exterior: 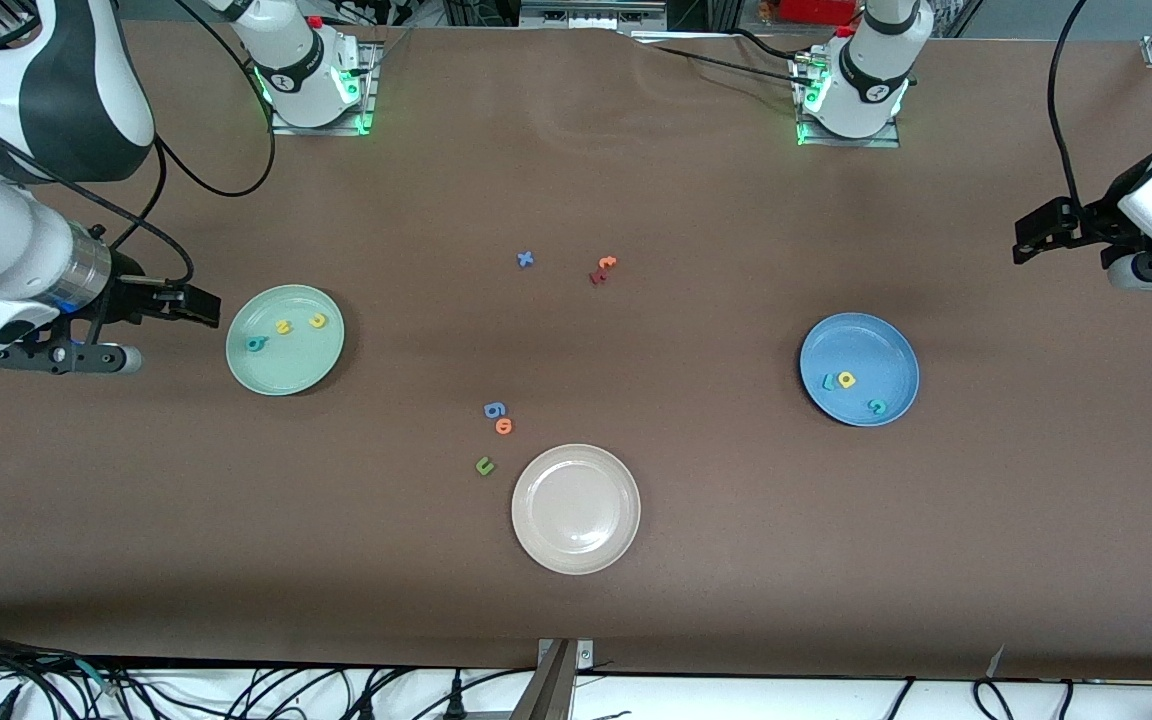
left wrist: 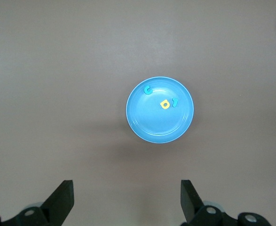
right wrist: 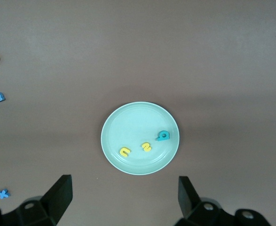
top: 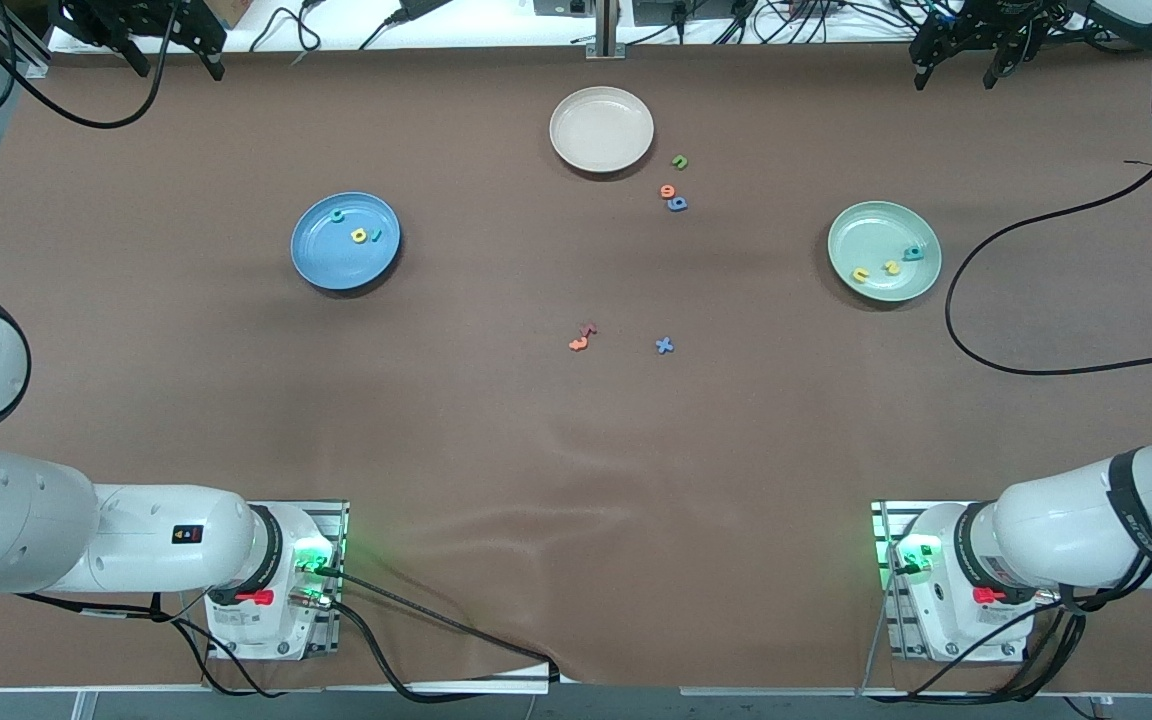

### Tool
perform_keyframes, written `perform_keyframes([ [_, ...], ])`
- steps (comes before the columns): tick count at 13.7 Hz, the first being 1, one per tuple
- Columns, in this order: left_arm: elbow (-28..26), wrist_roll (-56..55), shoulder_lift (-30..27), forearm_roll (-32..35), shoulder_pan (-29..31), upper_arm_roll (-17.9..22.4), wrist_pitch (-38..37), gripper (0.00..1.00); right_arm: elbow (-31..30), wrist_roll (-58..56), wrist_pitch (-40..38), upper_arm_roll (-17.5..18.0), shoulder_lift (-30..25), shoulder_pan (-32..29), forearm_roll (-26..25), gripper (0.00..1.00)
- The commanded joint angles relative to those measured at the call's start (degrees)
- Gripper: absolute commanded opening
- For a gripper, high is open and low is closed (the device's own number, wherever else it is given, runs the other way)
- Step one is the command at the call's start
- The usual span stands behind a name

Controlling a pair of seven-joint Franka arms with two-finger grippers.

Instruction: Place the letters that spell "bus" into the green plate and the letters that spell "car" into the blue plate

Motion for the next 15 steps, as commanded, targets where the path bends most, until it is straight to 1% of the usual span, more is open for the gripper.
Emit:
perform_keyframes([
  [1, -2.2, -0.1, -1.3, -1.5, 0.0, 1.1, 1.2, 1.0, -1.3, -0.2, 0.6, 0.0, -1.3, -0.1, -0.8, 0.99],
  [8, -1.7, -0.1, -0.3, -1.5, 0.3, 1.1, 1.1, 1.0, -1.0, 0.2, 0.4, 0.0, -1.2, -0.1, -0.4, 1.0],
  [15, -1.0, -0.1, 0.4, -1.5, 0.2, 1.1, 1.1, 1.0, 1.6, 0.2, 0.1, 0.0, 0.1, -0.1, -0.3, 1.0],
])
